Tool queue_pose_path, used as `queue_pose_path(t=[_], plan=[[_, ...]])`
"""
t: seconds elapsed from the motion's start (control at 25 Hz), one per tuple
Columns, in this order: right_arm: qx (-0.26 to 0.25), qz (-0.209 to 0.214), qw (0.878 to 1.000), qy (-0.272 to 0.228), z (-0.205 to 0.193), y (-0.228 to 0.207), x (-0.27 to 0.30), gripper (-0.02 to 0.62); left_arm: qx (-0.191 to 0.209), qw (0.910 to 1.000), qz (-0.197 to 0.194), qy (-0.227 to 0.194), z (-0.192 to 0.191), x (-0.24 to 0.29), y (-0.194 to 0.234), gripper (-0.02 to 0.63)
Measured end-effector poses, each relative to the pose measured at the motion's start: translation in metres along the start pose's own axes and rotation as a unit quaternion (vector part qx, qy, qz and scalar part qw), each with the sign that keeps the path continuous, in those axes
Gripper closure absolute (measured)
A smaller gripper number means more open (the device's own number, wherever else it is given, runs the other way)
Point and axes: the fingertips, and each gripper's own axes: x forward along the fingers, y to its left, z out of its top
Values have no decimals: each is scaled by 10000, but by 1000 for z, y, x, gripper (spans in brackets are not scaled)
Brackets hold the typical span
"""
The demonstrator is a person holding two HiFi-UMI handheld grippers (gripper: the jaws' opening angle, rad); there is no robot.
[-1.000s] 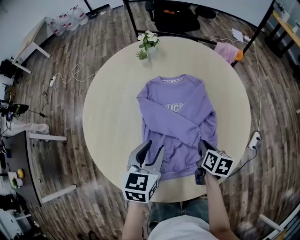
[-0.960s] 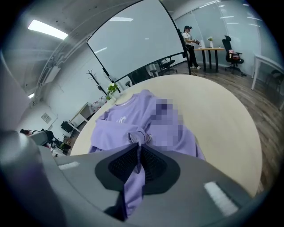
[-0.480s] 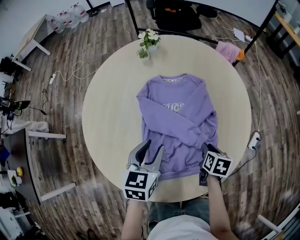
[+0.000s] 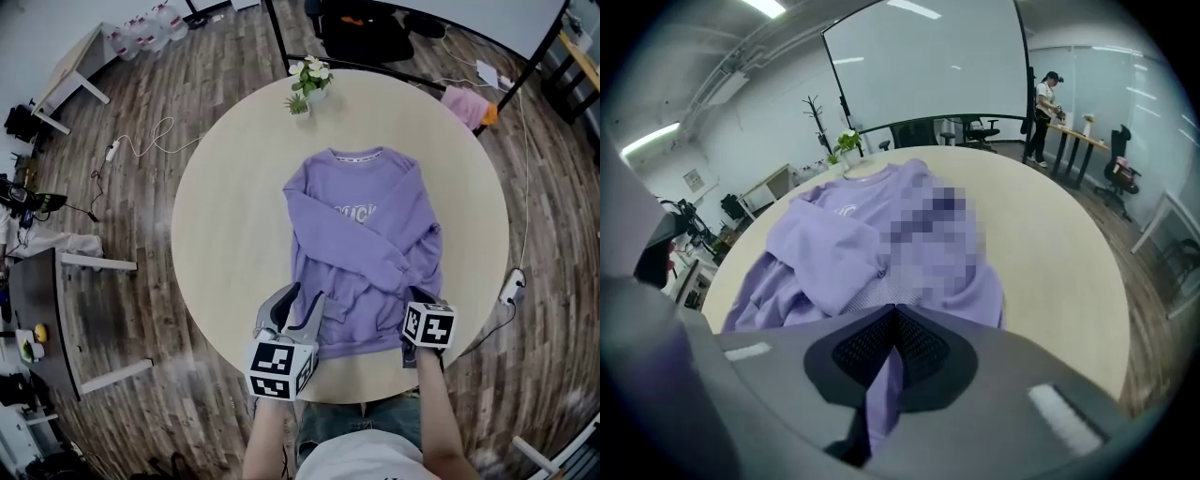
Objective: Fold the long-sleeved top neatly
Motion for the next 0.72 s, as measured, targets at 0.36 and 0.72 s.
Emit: queue_pose_path(t=[0.36,0.72], plan=[[-40,-96,9993,-372,-7,-25,-24,545,-28,9994,193,293,-29,-7,19,432],[-306,-302,9984,-380,-25,-48,-53,497,-63,9982,33,591,-61,-12,26,432]])
